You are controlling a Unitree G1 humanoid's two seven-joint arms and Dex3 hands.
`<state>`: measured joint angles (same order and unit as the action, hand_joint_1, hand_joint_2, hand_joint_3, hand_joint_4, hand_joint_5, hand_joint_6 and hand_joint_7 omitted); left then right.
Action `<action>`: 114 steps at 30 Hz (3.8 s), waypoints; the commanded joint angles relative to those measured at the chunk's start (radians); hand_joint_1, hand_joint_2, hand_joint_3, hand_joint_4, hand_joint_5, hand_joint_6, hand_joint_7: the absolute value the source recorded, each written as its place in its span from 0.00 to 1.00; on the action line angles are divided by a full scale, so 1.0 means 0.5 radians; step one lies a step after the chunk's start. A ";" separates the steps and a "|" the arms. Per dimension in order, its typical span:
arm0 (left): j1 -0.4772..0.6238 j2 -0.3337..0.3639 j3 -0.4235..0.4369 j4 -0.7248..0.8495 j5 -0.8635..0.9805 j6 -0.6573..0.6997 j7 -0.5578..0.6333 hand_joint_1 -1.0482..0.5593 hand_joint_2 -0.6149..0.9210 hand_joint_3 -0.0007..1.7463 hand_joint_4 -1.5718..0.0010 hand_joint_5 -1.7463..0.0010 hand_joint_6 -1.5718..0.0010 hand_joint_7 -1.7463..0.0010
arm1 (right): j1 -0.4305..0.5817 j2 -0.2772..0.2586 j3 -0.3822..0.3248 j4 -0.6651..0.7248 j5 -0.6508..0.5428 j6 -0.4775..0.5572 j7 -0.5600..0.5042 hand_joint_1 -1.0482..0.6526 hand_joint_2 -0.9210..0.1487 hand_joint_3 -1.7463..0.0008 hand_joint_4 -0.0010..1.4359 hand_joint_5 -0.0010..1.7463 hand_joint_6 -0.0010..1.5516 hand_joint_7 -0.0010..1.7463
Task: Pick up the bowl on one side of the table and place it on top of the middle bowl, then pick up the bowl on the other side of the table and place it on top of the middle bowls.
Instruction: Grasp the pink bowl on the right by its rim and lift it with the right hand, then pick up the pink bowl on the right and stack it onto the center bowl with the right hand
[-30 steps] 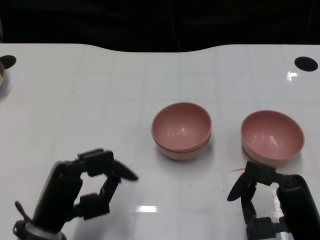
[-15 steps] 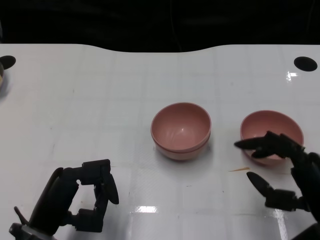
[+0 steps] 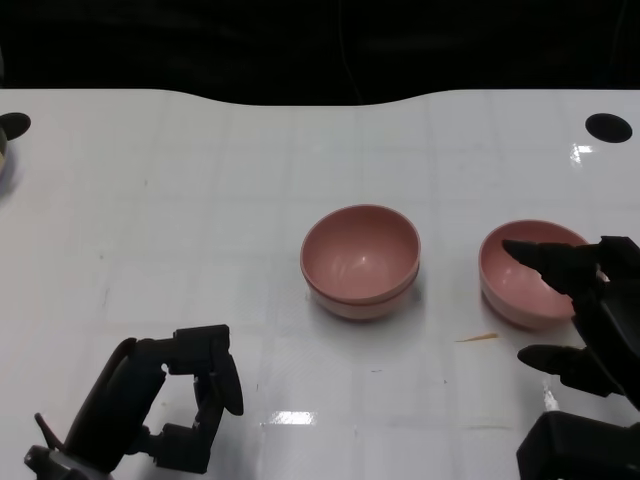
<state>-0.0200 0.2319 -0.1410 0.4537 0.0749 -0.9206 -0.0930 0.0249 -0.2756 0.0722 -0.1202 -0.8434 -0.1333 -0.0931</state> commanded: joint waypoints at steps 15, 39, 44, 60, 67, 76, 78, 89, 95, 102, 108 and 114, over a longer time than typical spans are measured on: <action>0.056 -0.013 0.059 -0.072 0.060 0.073 -0.035 0.64 0.55 0.94 0.41 0.00 0.44 0.13 | -0.641 -0.140 0.393 1.165 -0.207 0.149 -0.400 0.39 0.11 1.00 0.40 0.12 0.43 0.02; 0.063 -0.032 0.080 -0.114 0.110 0.082 -0.050 0.62 0.57 0.91 0.42 0.00 0.45 0.14 | -1.078 -0.195 0.642 1.630 -0.127 -0.307 -1.281 0.55 0.53 0.39 0.69 1.00 0.50 0.98; 0.052 -0.033 0.079 -0.089 0.110 0.069 -0.054 0.62 0.57 0.92 0.42 0.00 0.45 0.13 | -1.097 -0.156 0.619 1.396 -0.080 -0.332 -1.251 0.55 0.60 0.28 0.70 1.00 0.49 1.00; 0.067 -0.035 0.070 -0.127 0.114 0.105 -0.067 0.64 0.56 0.93 0.42 0.00 0.45 0.13 | -1.249 0.050 0.733 1.194 0.010 -0.537 -0.940 0.56 0.69 0.23 0.69 1.00 0.51 0.99; 0.079 -0.041 0.061 -0.158 0.116 0.136 -0.071 0.64 0.56 0.92 0.42 0.00 0.44 0.14 | -1.331 0.087 0.795 1.345 0.016 -0.618 -0.806 0.58 0.64 0.32 0.69 1.00 0.52 0.98; 0.082 -0.053 0.057 -0.176 0.154 0.161 -0.056 0.63 0.55 0.93 0.42 0.00 0.44 0.15 | -1.405 0.105 0.862 1.489 0.062 -0.634 -0.529 0.54 0.43 0.50 0.66 0.89 0.59 0.67; 0.086 -0.057 0.056 -0.187 0.156 0.175 -0.056 0.63 0.55 0.93 0.42 0.00 0.43 0.15 | -1.410 0.103 0.867 1.495 0.075 -0.629 -0.461 0.54 0.34 0.62 0.70 0.64 0.66 0.34; 0.096 -0.060 0.045 -0.221 0.140 0.208 -0.075 0.63 0.54 0.94 0.41 0.02 0.43 0.16 | -1.388 0.053 0.881 1.354 0.073 -0.484 -0.062 0.27 0.00 0.86 0.37 0.04 0.35 0.00; 0.099 -0.054 0.052 -0.232 0.149 0.212 -0.076 0.64 0.54 0.95 0.39 0.03 0.42 0.17 | -1.326 0.041 0.870 1.226 0.080 -0.390 0.017 0.24 0.00 0.84 0.32 0.01 0.30 0.00; 0.095 -0.051 0.056 -0.221 0.140 0.207 -0.082 0.66 0.53 0.96 0.39 0.03 0.42 0.17 | -1.250 0.012 0.875 1.114 0.014 -0.324 -0.049 0.19 0.00 0.79 0.23 0.00 0.22 0.00; 0.096 -0.049 0.062 -0.224 0.142 0.215 -0.080 0.66 0.52 0.96 0.39 0.03 0.41 0.17 | -1.150 -0.007 0.886 1.016 -0.018 -0.281 -0.065 0.18 0.00 0.77 0.22 0.00 0.20 0.00; 0.092 -0.044 0.073 -0.219 0.138 0.208 -0.081 0.66 0.54 0.95 0.40 0.02 0.42 0.17 | -1.038 -0.009 0.923 0.996 -0.041 -0.289 -0.090 0.19 0.00 0.79 0.22 0.01 0.22 0.01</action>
<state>0.0211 0.1929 -0.1129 0.3470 0.1513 -0.8189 -0.1274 -0.5125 -0.2643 0.5266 0.3943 -0.8608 -0.2760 -0.1281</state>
